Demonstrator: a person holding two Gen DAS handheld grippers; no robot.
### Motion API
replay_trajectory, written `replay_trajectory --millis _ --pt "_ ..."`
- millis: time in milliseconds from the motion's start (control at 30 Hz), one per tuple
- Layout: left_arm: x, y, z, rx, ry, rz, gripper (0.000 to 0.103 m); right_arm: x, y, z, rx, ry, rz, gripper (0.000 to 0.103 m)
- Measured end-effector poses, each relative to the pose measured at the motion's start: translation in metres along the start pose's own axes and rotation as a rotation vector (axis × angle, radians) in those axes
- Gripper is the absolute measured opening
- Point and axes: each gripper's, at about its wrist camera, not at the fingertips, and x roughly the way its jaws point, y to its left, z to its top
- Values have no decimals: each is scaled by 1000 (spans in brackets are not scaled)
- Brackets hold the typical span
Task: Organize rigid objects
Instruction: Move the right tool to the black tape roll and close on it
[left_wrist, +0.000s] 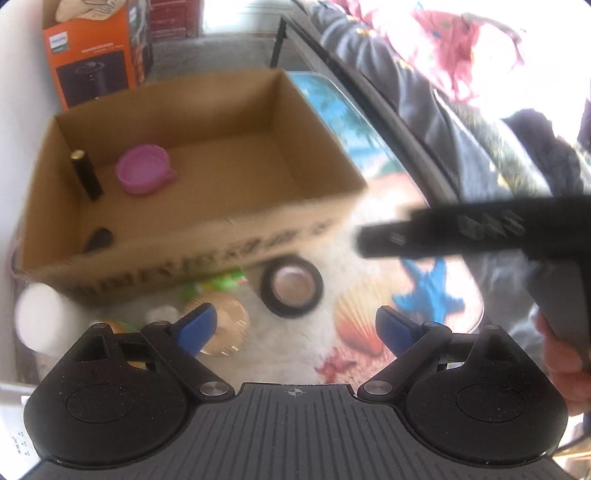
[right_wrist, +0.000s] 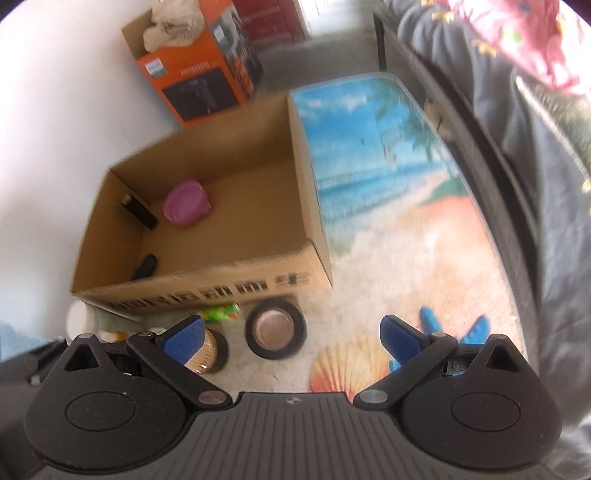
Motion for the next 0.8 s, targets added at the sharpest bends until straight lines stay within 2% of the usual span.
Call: replay_trajectory --millis 133,233,300,367,467,533,600,633,800 --pt "23 -24 -14 16 14 51 93 29 -2 -1 -61 58 20 97" --pt "46 -33 -22 -4 26 98 86 50 0 4 -119 93 37 94" --pt "62 -37 -24 -17 37 143 83 65 1 7 -160 124 47 84" --pt "74 -39 -25 -47 46 179 77 78 3 11 -206 158 60 77" --pt "86 -37 -24 -104 48 220 73 93 11 15 -292 193 86 67" --pt "90 -34 -22 -151 39 249 69 100 16 17 -340 215 104 65" --pt "95 -30 -20 -198 39 275 64 107 21 18 -384 233 113 56" --pt "97 -28 -19 -220 39 280 62 111 23 18 -403 244 116 54" --pt "105 -25 -16 -274 10 272 58 127 21 19 -441 305 116 25"
